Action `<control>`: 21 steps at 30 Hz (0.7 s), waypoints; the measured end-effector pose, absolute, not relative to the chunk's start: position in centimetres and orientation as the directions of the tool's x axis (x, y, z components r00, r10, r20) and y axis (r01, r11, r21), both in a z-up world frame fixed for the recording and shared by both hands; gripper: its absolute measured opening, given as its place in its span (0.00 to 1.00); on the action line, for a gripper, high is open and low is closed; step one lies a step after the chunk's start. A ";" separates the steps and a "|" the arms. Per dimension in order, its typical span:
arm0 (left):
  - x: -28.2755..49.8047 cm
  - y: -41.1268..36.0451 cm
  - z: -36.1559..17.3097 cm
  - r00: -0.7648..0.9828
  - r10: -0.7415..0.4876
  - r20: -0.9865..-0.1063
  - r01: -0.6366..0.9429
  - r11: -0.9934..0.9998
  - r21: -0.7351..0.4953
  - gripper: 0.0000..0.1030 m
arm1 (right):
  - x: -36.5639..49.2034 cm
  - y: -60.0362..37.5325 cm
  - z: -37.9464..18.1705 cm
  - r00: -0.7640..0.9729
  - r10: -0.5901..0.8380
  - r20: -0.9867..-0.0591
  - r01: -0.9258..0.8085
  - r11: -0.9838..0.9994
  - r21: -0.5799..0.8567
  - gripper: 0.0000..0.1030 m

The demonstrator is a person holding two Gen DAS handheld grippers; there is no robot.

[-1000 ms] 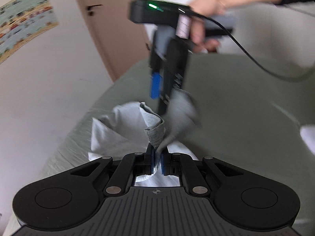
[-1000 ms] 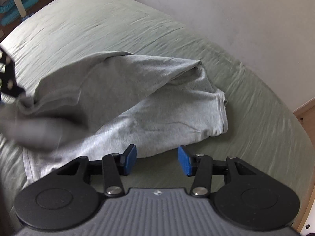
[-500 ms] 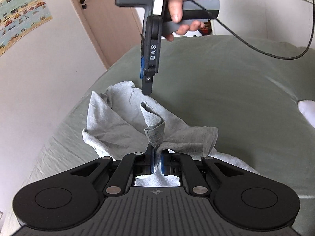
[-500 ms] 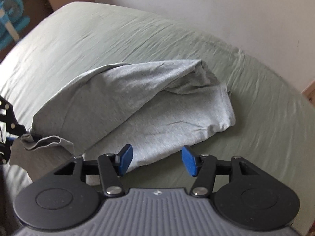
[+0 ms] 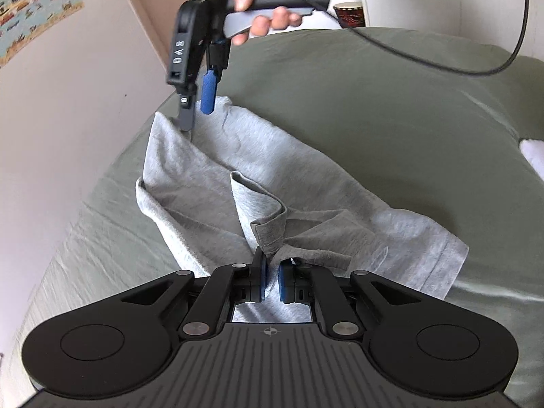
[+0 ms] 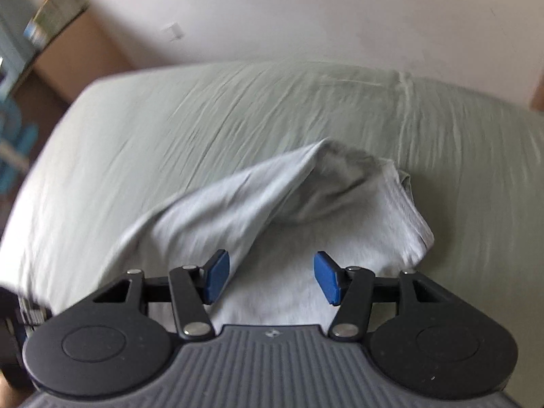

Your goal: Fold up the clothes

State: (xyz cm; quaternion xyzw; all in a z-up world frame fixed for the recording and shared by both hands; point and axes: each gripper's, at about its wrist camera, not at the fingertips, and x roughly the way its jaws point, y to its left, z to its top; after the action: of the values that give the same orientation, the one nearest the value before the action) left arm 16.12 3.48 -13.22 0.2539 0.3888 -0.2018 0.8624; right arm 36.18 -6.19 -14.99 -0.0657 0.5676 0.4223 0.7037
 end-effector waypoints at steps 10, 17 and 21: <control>15.4 5.8 -12.9 0.620 -0.169 -0.766 0.494 0.842 0.214 0.08 | 38.5 -3.5 -17.3 -0.089 0.584 -0.806 -0.520 0.663 0.538 0.55; 15.0 6.8 -12.4 0.628 -0.174 -0.759 0.474 0.859 0.196 0.08 | 38.6 -3.0 -19.0 -0.113 0.608 -0.786 -0.470 0.664 0.581 0.22; 15.5 6.9 -12.2 0.637 -0.199 -0.745 0.466 0.869 0.166 0.08 | 38.3 -3.7 -17.1 -0.100 0.638 -0.763 -0.479 0.642 0.599 0.09</control>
State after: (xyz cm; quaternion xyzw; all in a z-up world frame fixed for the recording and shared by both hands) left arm 15.50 6.88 -12.16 0.1745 0.3828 -0.1873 0.8877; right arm 38.29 -3.74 -17.13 0.0652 0.6123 0.4182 0.6678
